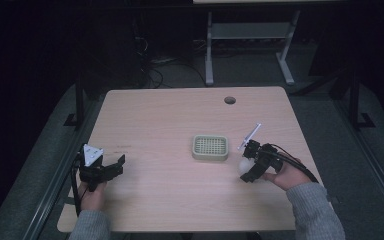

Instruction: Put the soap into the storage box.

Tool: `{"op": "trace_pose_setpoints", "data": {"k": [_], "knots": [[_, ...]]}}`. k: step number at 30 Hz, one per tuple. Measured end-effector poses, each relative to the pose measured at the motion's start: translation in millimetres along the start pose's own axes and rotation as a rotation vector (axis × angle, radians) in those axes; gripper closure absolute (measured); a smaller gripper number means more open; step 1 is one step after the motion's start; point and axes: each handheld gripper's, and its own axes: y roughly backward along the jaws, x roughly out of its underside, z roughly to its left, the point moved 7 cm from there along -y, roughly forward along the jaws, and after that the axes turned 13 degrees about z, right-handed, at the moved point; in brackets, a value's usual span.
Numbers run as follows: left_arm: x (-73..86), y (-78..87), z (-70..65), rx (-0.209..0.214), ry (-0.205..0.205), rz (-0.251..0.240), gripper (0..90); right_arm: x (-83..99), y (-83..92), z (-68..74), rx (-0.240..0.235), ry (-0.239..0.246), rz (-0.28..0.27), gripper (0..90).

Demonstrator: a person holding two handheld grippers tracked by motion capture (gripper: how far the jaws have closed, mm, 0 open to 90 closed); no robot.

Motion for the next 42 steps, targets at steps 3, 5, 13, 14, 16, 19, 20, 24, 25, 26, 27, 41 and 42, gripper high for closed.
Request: {"op": "trace_pose_setpoints", "data": {"k": [3,5,13,14,16,19,20,24,25,26,27,41,42], "knots": [[-0.3,0.3,-0.1,-0.001,-0.004,-0.002,14.8,-1.2,2.1,-0.5,-0.001,0.000,-0.002,23.5],[-0.1,-0.2,-0.4,0.001,-0.001,0.001,14.8,-1.9,3.6,-1.3,0.001,0.003,-0.003,23.4],[-0.6,0.2,-0.4,-0.001,-0.002,-0.002,14.8,-7.5,9.5,-3.1,0.001,0.008,-0.005,23.4],[-0.5,0.4,-0.4,-0.002,-0.004,-0.001,14.8,-8.4,10.2,-3.3,-0.001,0.008,-0.007,23.5],[-0.5,0.4,-0.3,-0.002,-0.004,-0.001,14.8,-10.2,11.5,-3.3,-0.004,0.005,-0.006,23.5],[-0.5,0.5,-0.2,-0.001,0.001,-0.002,14.8,-13.1,12.2,-3.5,-0.004,0.011,-0.005,23.4],[-0.7,0.6,0.0,-0.001,-0.001,-0.003,14.9,-14.2,12.4,-3.5,-0.006,0.012,-0.005,23.5],[-0.6,0.6,0.1,-0.001,-0.003,-0.003,14.9,-19.4,13.9,-2.9,-0.007,0.023,0.000,23.4],[-0.7,0.7,0.0,0.000,-0.002,-0.003,14.8,-20.8,14.1,-2.7,-0.007,0.025,-0.002,23.4],[-0.8,0.7,0.1,-0.001,0.000,-0.003,14.8,-21.8,14.7,-2.3,-0.007,0.022,0.001,23.5],[-0.9,0.8,0.2,-0.001,0.000,-0.005,14.8,-23.0,15.1,-2.3,-0.006,0.027,-0.001,23.5],[-0.9,0.5,0.7,-0.002,0.002,-0.005,14.9,-36.0,18.9,-2.6,-0.022,0.040,-0.002,23.5],[-0.8,0.6,0.9,-0.002,0.002,-0.005,14.8,-37.1,19.2,-2.9,-0.021,0.043,-0.003,23.5]]}}
